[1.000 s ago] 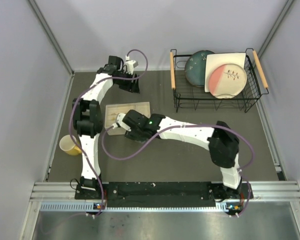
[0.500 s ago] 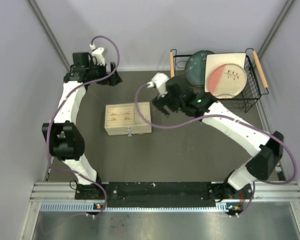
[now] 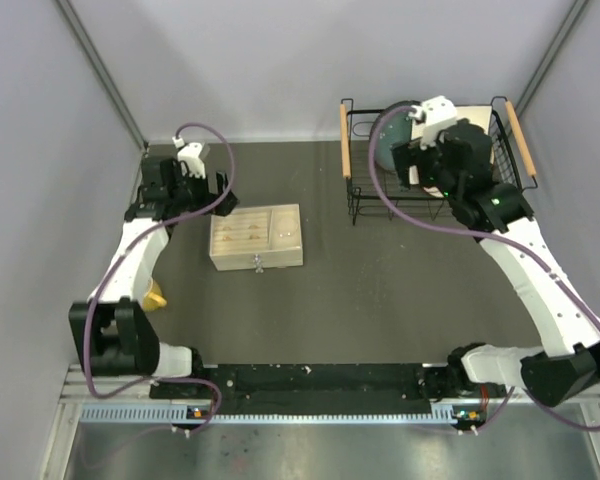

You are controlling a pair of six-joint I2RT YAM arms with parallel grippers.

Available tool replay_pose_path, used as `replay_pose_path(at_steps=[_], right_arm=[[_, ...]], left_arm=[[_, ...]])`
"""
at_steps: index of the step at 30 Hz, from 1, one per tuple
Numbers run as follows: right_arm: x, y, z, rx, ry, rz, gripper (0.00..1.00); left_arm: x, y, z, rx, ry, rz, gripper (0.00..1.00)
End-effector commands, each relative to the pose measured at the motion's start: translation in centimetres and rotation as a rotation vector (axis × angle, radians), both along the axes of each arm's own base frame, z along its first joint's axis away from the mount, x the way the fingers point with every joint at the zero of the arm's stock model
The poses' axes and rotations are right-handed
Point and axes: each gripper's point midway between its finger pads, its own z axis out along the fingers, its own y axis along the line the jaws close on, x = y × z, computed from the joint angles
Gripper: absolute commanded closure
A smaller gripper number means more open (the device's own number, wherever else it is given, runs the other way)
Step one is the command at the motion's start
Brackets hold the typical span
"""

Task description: Organize the mixed jewelry

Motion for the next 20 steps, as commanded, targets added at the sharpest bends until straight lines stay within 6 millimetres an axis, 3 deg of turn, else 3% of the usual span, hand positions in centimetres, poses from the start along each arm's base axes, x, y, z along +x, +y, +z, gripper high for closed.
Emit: replay_pose_path(at_steps=[1, 3, 4, 9, 15, 20], right_arm=[[-0.2, -3.6, 2.3, 0.088, -0.111, -0.102, 0.01], [-0.5, -4.3, 2.1, 0.099, -0.130, -0.118, 0.01], [-0.6, -4.8, 1.4, 0.096, -0.124, -0.134, 0.01], [-1.4, -5.1, 1.7, 0.115, -0.161, -0.140, 0.01], [-1.7, -5.4, 2.1, 0.105, -0.175, -0.147, 0.01], [-1.4, -5.3, 1.2, 0.087, -0.152, -0.142, 0.01]], left_arm=[[-1.3, 0.8, 7.6, 0.033, -0.323, 0.050, 0.01], [-2.3, 1.2, 7.7, 0.051, -0.353, 0.069, 0.01], [-3.2, 1.3, 9.4, 0.058, -0.411, 0.075, 0.01], [-5.5, 2.6, 11.9, 0.095, -0.542, 0.147, 0.01], [-6.2, 3.1, 13.1, 0.100, -0.588, 0.184, 0.01], [-5.9, 3.0, 13.5, 0.075, -0.587, 0.190, 0.01]])
